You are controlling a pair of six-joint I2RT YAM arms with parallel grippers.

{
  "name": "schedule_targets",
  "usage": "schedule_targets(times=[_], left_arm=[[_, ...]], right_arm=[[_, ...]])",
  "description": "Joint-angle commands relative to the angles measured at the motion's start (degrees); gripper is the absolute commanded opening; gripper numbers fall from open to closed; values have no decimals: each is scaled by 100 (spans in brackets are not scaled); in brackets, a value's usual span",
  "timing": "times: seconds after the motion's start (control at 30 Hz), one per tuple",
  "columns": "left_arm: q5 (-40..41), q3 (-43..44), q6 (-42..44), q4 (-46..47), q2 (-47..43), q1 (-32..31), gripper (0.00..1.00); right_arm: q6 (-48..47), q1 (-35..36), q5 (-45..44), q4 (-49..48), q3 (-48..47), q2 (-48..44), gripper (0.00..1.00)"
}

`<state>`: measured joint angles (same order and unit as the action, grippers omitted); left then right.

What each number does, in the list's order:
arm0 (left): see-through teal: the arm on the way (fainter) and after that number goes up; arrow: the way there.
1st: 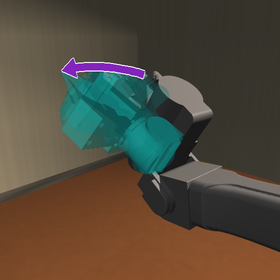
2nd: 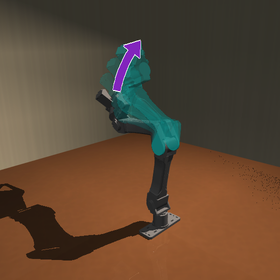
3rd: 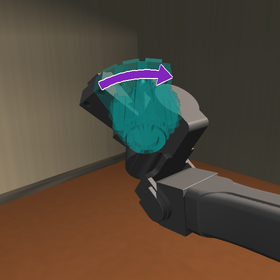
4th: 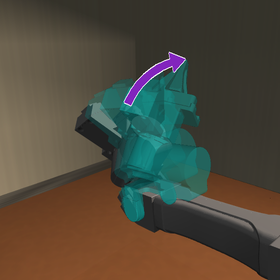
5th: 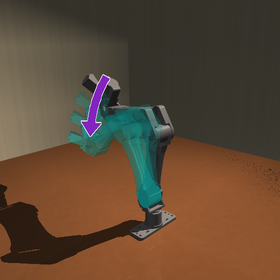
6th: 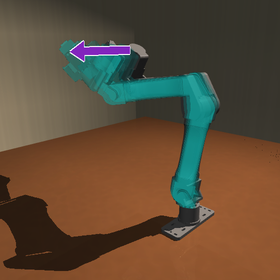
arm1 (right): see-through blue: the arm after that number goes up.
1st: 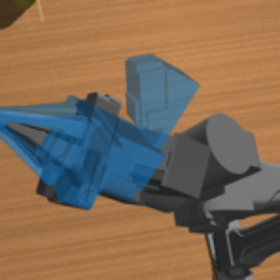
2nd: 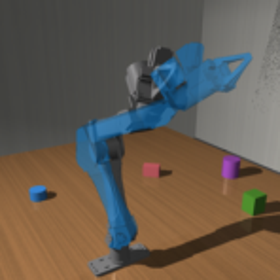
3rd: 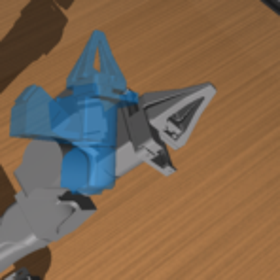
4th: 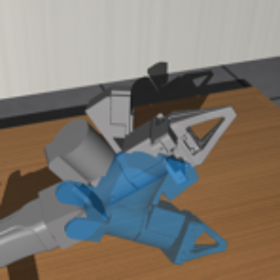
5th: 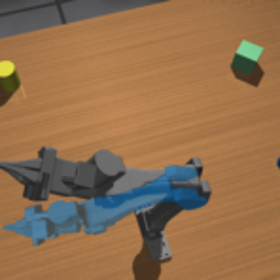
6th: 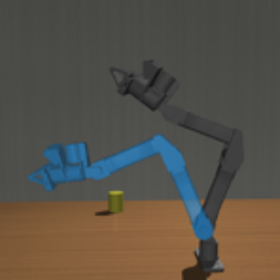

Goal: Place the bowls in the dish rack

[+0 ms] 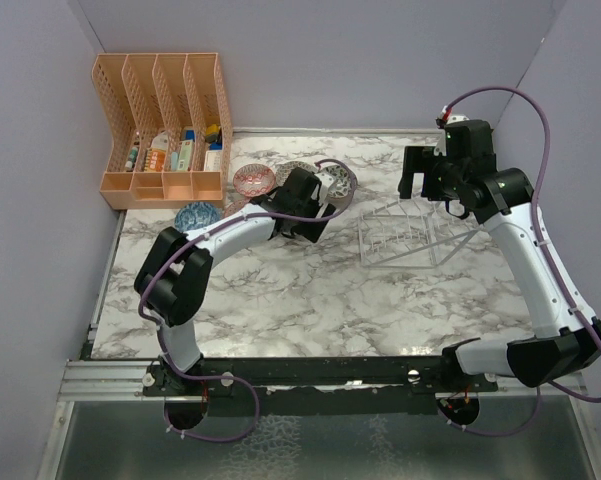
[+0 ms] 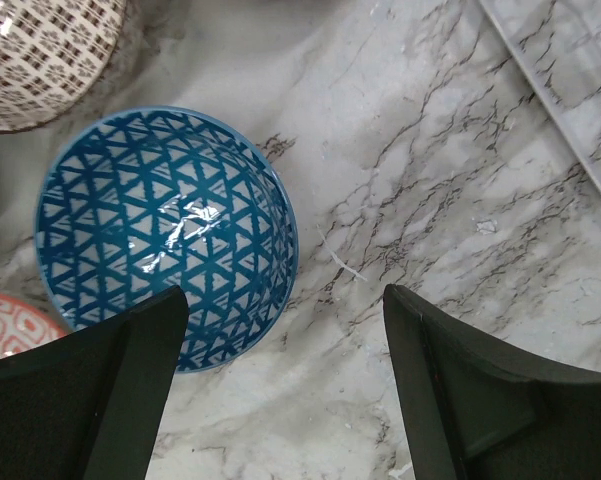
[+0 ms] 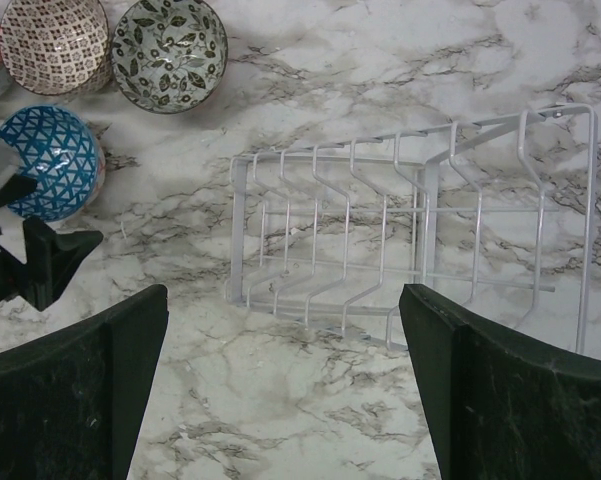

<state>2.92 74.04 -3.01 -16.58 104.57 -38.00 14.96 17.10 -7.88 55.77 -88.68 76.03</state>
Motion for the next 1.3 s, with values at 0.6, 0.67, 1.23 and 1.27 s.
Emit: schedule_targets(times=[0.6, 0.67, 1.23, 1.27], left_arm=[[321, 99, 306, 640, 783, -30, 25], [317, 103, 312, 615, 777, -32, 7], [-1552, 988, -2059, 161, -320, -136, 0], [-1680, 944, -2327, 312, -428, -136, 0]], right_arm=[[61, -111, 41, -18, 33, 135, 100], [53, -113, 43, -22, 43, 138, 100], [2, -153, -117, 14, -17, 16, 100], [-13, -161, -117, 13, -17, -2, 100]])
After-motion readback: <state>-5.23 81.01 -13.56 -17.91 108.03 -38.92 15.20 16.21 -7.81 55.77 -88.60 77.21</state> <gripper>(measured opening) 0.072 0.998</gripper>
